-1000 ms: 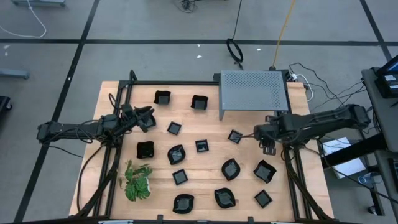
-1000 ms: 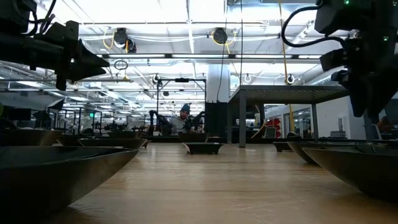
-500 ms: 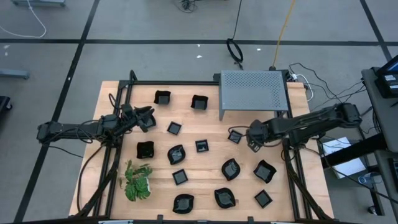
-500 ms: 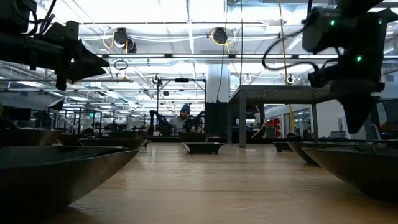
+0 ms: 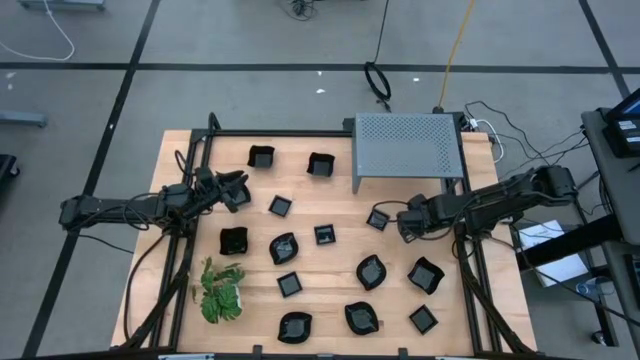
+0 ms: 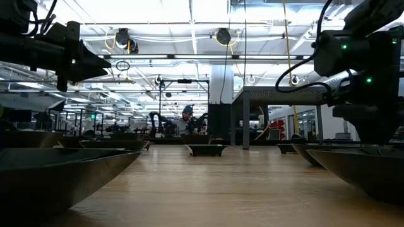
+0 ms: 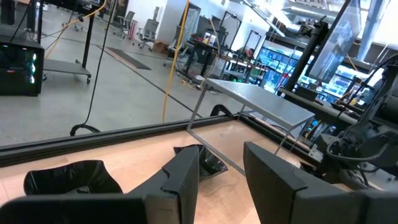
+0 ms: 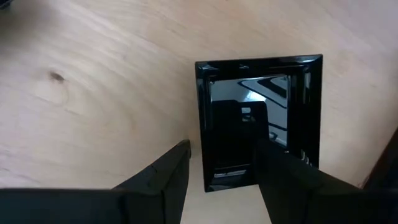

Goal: Pick & Place Mini shaped plates
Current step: Put the black square plate on the shelf

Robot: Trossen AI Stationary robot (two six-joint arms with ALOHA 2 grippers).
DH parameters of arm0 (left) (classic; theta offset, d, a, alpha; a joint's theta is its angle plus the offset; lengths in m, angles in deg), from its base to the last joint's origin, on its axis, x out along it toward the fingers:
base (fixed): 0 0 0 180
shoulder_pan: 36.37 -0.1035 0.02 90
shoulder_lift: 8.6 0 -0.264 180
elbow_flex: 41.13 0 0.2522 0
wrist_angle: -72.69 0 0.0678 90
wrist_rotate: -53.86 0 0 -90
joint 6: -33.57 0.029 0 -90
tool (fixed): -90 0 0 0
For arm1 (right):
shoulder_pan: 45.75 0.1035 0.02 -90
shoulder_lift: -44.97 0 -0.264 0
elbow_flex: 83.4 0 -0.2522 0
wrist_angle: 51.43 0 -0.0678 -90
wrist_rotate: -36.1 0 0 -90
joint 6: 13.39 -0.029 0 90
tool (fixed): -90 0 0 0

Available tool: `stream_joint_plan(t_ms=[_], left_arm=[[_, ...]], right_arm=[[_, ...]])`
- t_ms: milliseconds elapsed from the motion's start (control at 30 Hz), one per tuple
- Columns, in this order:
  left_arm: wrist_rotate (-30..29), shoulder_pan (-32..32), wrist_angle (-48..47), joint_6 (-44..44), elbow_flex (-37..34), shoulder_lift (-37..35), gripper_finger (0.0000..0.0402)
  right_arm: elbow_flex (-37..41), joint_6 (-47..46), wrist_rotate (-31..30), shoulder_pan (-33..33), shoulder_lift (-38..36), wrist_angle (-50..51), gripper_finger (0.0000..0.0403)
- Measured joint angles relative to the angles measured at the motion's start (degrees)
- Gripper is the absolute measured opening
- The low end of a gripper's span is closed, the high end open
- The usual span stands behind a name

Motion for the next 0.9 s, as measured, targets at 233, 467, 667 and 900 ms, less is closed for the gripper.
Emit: stream_joint_plan(t_ms=[233,467,667,900], left_arm=[[0.0,0.0,0.0,0.0,0.0,0.0,0.0129],[0.0,0.0,0.0,0.0,0.0,0.0,0.0129],[0.0,0.0,0.0,0.0,0.0,0.0,0.0129],[0.0,0.0,0.0,0.0,0.0,0.0,0.0129]], right_arm=[[0.1,1.3,-0.3,0.0,0.1,-1.9,0.0125],[0.1,4.7,1.8,0.0,-0.2,-4.3,0.0015],[-0.8,7.4,6.7,0.5,-4.7,-3.8,0.0005],[-4.8,19.4,11.5,3.6,-15.6,-4.7,0.0001]])
